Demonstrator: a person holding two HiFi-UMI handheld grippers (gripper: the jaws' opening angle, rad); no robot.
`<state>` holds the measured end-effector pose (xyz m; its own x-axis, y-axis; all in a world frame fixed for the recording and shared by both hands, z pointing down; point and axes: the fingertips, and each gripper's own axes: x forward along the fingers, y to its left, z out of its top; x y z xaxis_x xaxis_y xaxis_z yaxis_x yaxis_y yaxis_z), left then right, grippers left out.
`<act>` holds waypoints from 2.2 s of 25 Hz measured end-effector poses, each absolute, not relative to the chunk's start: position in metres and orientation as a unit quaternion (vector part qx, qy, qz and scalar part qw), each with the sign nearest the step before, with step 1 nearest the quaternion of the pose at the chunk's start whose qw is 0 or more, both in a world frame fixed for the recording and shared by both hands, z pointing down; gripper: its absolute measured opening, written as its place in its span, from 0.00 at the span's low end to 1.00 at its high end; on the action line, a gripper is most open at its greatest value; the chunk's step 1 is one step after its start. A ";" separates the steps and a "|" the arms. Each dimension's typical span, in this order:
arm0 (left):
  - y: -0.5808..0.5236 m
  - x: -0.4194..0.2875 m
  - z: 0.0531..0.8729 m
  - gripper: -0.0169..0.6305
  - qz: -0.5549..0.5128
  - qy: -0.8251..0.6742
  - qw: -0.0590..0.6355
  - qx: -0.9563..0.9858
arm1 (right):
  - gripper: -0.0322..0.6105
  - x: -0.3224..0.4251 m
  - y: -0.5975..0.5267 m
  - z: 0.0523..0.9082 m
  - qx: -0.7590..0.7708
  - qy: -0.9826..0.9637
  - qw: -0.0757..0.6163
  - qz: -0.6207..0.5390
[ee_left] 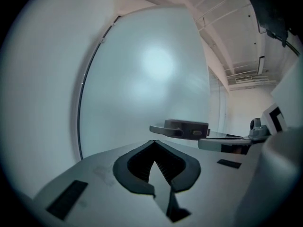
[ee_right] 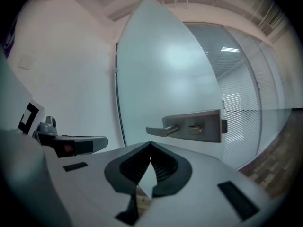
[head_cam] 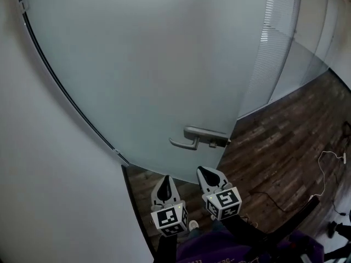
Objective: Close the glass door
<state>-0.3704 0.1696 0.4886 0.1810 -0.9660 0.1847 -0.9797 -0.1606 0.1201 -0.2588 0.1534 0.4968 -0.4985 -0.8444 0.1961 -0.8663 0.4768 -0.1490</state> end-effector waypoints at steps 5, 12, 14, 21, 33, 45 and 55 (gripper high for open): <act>0.152 -0.342 0.492 0.03 0.044 -0.592 0.100 0.798 | 0.05 -0.218 0.162 0.500 0.558 -0.819 0.044 0.125; 0.130 -0.298 0.479 0.03 0.108 -0.532 -0.038 0.839 | 0.05 -0.176 0.163 0.494 0.600 -0.790 0.027 0.120; 0.126 -0.291 0.476 0.03 0.140 -0.524 -0.090 0.835 | 0.05 -0.173 0.162 0.491 0.601 -0.790 0.021 0.119; 0.093 -0.283 0.501 0.25 0.354 -0.427 -0.329 0.764 | 0.05 -0.172 0.152 0.493 0.584 -0.801 0.004 0.130; 0.042 -0.282 0.523 0.25 0.460 -0.363 -0.446 0.677 | 0.05 -0.168 0.145 0.500 0.586 -0.800 0.004 0.131; 0.032 -0.280 0.527 0.22 0.459 -0.375 -0.387 0.706 | 0.05 -0.174 0.144 0.504 0.605 -0.786 0.012 0.128; 0.019 -0.267 0.526 0.22 0.457 -0.374 -0.375 0.714 | 0.05 -0.177 0.150 0.506 0.616 -0.778 0.022 0.121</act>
